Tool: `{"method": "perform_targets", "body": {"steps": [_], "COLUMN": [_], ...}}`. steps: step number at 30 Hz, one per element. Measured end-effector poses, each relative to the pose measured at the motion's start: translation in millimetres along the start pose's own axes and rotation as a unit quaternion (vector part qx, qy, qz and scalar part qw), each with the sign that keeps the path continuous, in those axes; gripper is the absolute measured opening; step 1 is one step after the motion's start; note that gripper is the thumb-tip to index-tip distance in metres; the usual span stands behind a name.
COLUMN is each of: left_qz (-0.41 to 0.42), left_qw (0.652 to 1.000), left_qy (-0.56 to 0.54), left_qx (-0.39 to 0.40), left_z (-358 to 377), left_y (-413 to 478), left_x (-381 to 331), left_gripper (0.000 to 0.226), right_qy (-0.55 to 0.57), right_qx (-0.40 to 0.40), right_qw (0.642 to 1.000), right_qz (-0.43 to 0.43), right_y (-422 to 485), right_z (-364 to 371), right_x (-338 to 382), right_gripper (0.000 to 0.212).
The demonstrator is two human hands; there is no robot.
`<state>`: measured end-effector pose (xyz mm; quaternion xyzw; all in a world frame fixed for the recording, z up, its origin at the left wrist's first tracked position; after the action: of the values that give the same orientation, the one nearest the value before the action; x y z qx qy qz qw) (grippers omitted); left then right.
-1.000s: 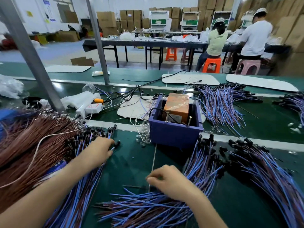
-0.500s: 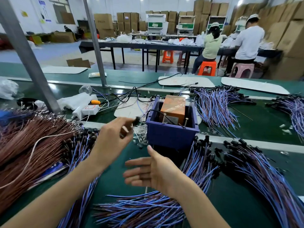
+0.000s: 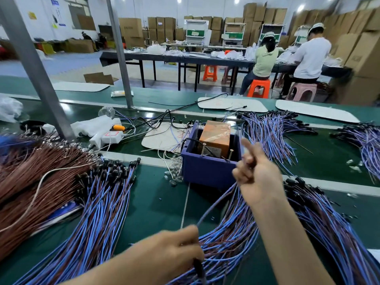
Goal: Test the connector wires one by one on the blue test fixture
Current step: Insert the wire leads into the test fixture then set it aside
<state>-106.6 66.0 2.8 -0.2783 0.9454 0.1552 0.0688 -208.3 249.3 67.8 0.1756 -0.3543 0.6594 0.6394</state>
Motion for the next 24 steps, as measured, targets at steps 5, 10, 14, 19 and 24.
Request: {"method": "perform_targets", "body": {"steps": [5,10,14,19,24], "left_qz": [-0.133,-0.155,-0.087,-0.2,-0.199], "left_qw": [0.991,0.947,0.854,0.803,0.791], "left_qy": [-0.01,-0.168,-0.379,-0.374,-0.436], "left_qx": [-0.006,-0.226,-0.346,-0.419,-0.379], "left_z": [0,-53,-65,-53,-48], "left_y": [13,49,65,56,55], "left_x": [59,50,15,16,17], "left_gripper": [0.065,0.049,0.04,0.027,0.021], "right_qy": [-0.008,-0.125,-0.289,-0.333,-0.349], "right_qx": [0.034,0.191,0.23,0.243,0.282], "right_qw": [0.979,0.921,0.893,0.894,0.891], "right_qz": [-0.201,-0.316,-0.258,-0.175,-0.066], "right_y": [-15,-40,-50,-48,-42], "right_z": [-2,8,5,-13,-16], "right_x": [46,57,-2,-44,-55], "right_gripper": [0.03,0.031,0.033,0.031,0.03]}}
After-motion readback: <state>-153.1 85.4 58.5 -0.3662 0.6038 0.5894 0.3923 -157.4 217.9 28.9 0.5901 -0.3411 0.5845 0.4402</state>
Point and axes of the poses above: each hand's wrist, its own y-axis towards the middle knuckle, its own z-axis out of the palm, x = y × z, the point moved 1 cm from there along y, towards the middle knuckle, and after that the axes turned 5 degrees about z, right-handed, at the moved point
